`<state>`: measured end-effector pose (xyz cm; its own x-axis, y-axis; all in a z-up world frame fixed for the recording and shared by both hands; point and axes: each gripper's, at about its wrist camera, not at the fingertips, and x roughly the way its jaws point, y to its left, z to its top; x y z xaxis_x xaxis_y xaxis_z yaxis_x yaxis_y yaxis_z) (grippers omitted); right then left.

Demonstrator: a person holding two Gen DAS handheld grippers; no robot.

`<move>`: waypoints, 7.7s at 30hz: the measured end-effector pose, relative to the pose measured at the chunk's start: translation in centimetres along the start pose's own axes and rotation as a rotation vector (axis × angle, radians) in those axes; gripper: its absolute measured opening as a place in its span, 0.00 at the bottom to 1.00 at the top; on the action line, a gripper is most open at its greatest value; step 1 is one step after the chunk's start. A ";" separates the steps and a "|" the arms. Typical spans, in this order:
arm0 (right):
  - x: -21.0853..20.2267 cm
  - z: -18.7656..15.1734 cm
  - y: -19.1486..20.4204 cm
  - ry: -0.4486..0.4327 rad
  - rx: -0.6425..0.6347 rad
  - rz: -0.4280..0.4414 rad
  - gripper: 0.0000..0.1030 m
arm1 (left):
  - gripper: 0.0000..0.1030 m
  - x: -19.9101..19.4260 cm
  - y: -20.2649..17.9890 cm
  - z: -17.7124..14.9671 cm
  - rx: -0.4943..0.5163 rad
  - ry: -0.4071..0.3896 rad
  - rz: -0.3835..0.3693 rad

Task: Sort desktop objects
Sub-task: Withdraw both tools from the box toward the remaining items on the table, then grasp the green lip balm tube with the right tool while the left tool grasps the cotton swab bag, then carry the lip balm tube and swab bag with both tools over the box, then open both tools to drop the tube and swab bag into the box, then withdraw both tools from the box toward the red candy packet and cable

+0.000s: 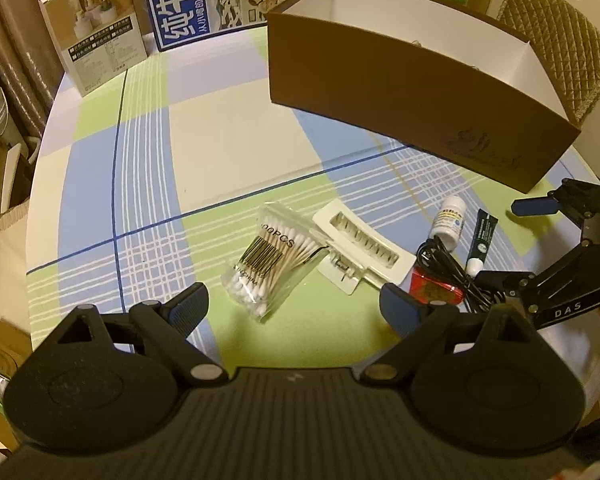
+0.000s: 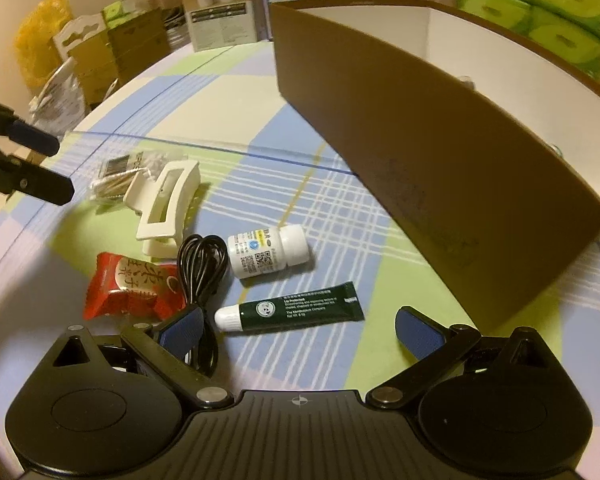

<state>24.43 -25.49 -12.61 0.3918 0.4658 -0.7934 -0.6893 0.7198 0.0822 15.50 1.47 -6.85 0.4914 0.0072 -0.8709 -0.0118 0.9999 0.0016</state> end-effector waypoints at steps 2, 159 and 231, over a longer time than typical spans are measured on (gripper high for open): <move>0.3 0.2 -0.2 -0.006 0.000 0.010 0.92 | 0.88 0.2 0.2 0.0 -0.005 0.005 0.001; 6.5 19.9 -21.5 -0.043 0.457 -0.190 0.79 | 0.20 19.2 -9.9 29.9 0.288 0.013 -0.109; -11.3 10.0 -6.3 -0.131 0.262 -0.194 0.98 | 0.92 -2.3 -6.9 13.5 0.060 -0.163 -0.041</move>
<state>30.41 -30.14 1.83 0.5871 0.3572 -0.7264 -0.4212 0.9011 0.1027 26.21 -5.36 1.78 0.6254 -0.0368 -0.7794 0.0604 0.9982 0.0014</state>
